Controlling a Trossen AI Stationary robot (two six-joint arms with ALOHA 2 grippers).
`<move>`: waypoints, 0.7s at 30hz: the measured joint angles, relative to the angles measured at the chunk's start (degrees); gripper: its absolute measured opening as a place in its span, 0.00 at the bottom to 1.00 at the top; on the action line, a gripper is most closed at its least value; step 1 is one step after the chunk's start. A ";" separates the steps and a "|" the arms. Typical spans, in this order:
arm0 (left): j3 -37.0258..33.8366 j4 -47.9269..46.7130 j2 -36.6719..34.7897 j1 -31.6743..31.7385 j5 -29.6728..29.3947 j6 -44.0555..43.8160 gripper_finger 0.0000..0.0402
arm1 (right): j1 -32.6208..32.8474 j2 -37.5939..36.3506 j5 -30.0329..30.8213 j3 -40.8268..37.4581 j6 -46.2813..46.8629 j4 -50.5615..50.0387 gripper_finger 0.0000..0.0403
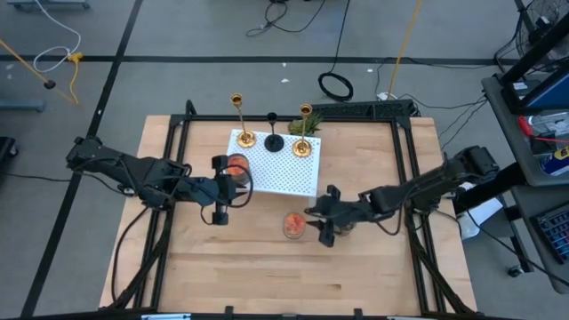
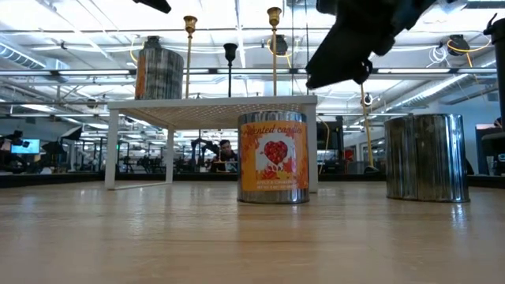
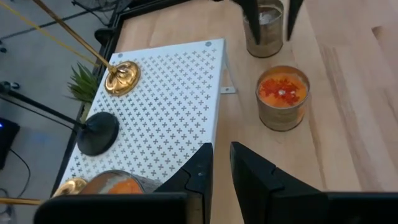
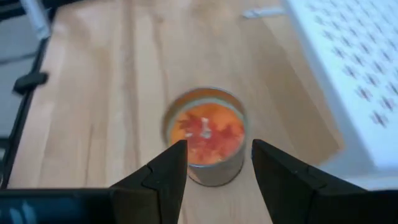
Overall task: Pick & Place candle stick holders
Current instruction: Put the left orange scented candle on the shelf
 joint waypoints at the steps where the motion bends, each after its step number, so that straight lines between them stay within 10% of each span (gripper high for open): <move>1: 0.00 0.00 0.00 0.00 0.00 -0.26 0.16 | 0.53 0.03 -0.02 0.00 -2.39 0.60 0.44; 11: 0.00 0.85 0.00 0.00 -0.01 -1.30 0.16 | 4.79 8.43 -5.62 1.68 -21.34 15.49 0.44; 21: 0.00 0.90 0.00 0.00 -0.04 -2.76 0.16 | 2.25 15.30 -10.03 16.71 -24.74 -10.03 0.44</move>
